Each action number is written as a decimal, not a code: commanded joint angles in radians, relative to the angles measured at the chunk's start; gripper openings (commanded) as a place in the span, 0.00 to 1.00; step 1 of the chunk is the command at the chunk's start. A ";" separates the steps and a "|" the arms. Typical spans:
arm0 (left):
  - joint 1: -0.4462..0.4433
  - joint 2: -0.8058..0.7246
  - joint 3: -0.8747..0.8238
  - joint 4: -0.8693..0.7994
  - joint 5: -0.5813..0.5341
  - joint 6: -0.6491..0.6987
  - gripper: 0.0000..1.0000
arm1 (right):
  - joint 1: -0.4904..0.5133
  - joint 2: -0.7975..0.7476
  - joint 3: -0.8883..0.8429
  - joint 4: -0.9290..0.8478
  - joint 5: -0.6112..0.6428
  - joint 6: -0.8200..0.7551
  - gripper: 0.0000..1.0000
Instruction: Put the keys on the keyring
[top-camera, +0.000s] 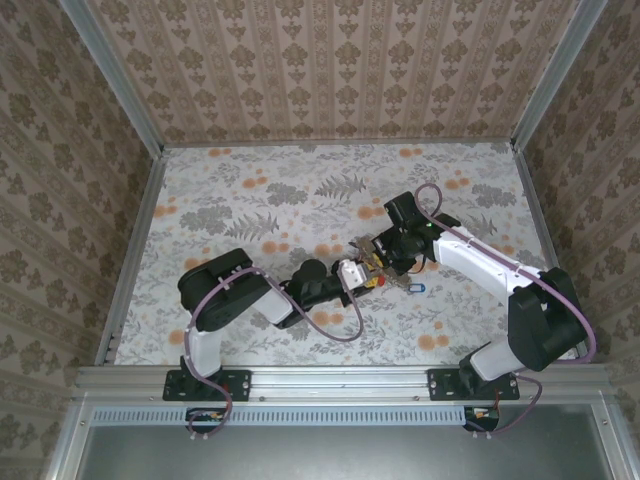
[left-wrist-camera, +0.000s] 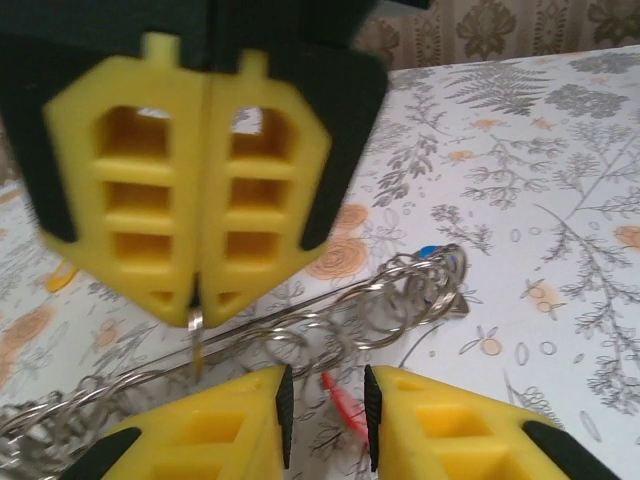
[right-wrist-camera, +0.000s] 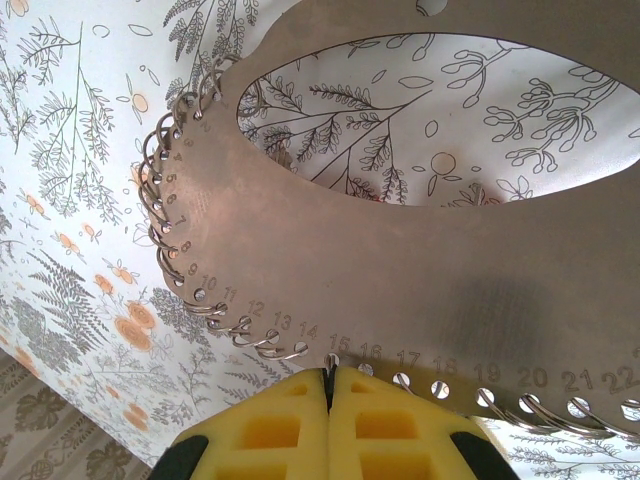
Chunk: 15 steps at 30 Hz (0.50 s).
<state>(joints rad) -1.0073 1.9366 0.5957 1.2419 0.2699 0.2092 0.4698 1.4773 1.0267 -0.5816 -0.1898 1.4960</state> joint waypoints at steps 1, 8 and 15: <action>-0.013 0.011 0.029 0.004 0.055 -0.010 0.30 | 0.007 -0.009 0.027 -0.004 -0.006 0.017 0.00; 0.000 -0.019 -0.015 0.049 0.023 -0.029 0.32 | 0.008 -0.017 0.023 -0.009 0.001 0.018 0.00; -0.001 -0.081 -0.062 0.054 0.008 0.025 0.23 | 0.008 -0.018 0.016 -0.012 -0.002 0.018 0.00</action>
<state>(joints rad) -1.0130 1.8977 0.5499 1.2514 0.2878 0.2092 0.4698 1.4773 1.0267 -0.5819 -0.1898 1.4963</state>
